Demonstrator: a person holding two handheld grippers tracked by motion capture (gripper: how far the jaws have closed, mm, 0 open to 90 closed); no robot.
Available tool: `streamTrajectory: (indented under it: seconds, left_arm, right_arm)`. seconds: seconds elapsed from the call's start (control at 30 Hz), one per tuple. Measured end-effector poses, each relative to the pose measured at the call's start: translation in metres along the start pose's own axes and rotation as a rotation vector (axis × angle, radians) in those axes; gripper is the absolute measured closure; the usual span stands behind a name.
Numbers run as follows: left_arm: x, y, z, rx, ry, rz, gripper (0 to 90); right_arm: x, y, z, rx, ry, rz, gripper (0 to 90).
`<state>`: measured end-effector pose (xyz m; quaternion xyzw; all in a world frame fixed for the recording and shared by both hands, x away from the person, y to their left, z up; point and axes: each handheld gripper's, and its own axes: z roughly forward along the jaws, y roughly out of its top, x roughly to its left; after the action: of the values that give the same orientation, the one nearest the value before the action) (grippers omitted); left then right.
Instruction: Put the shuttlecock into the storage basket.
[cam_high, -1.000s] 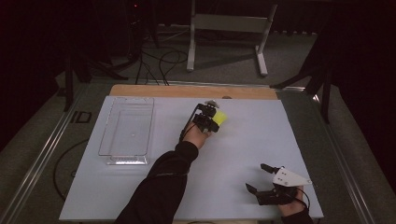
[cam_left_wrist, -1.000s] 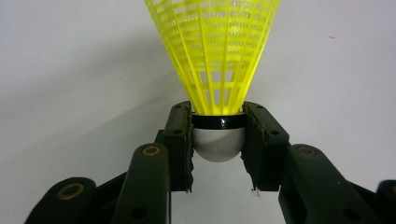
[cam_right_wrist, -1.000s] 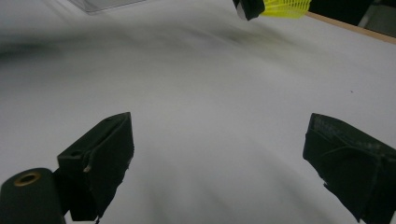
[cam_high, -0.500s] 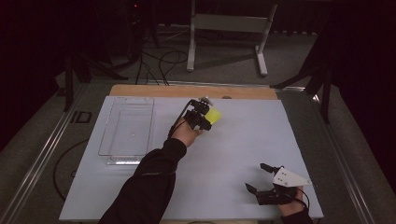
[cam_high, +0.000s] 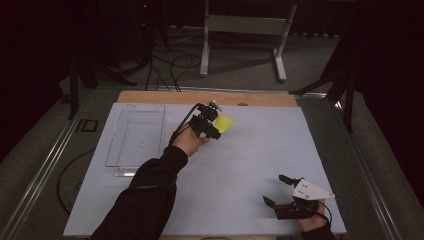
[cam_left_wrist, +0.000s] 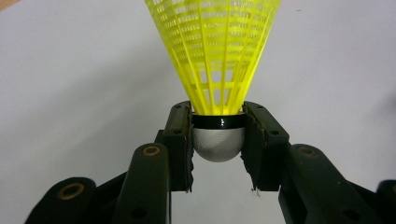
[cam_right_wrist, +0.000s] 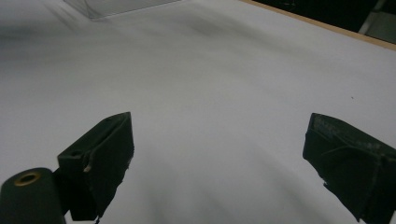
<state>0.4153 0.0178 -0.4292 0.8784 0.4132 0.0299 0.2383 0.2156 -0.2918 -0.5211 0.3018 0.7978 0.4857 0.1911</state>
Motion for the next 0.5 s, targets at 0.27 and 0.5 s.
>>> streamTrajectory:
  seconds: [0.27,0.5]
  left_arm:
    - [0.003,-0.008,-0.018,0.011,-0.017,0.044,65.9]
    - [0.006,-0.015,-0.032,0.017,-0.038,0.075,65.9]
  right_arm:
    - [0.001,0.000,0.000,-0.012,0.004,-0.016,8.9]
    - [0.001,0.001,-0.001,-0.016,0.004,-0.010,9.9]
